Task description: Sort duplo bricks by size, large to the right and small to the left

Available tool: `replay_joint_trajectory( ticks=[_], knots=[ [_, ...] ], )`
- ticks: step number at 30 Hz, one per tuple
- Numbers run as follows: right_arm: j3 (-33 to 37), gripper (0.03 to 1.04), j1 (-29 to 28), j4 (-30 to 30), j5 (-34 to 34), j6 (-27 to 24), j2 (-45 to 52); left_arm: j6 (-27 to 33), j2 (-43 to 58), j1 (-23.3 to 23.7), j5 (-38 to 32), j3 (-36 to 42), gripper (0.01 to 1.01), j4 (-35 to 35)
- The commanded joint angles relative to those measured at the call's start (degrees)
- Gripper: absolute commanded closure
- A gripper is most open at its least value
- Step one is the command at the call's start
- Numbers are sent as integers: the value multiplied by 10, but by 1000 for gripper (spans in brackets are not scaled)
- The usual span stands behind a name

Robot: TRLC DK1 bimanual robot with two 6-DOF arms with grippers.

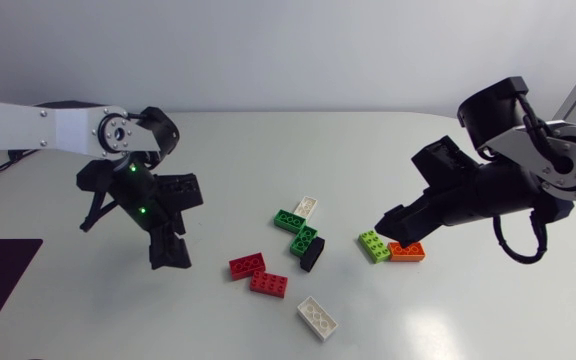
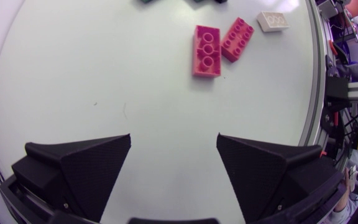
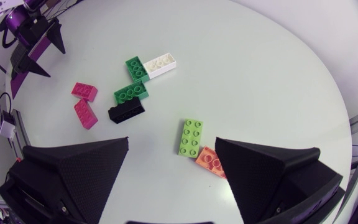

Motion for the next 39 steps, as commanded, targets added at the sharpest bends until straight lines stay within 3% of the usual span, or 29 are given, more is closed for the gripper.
replay_joint_trajectory(
  ticks=[1, 7, 21, 24, 26, 30, 37, 39],
  knots=[
    [-19, 61, 7, -18, 1, 18, -15, 18, -9, -21, 2, -38, 57, 14],
    [-31, 61, 8, -30, 8, 21, -47, 4, 24, -82, 6, -58, 57, 75],
    [-44, 61, -2, -44, 15, 19, -71, -24, 154, -122, 5, 60, 70, 91],
    [-44, 61, -2, -43, 15, 19, -69, -27, 175, -127, 5, 78, 148, 89],
    [-44, 61, -3, -43, 15, 19, -69, -27, 188, -130, 5, 88, 274, 85],
    [-47, 61, -7, -43, 15, 16, -69, -43, 203, -135, 6, 92, 721, 85],
    [-50, 61, -8, -43, 15, 15, -72, -43, 196, -133, 9, 99, 762, 46],
    [-50, 61, -8, -43, 15, 15, -74, -31, 182, -126, 19, 98, 857, 27]
  ],
)
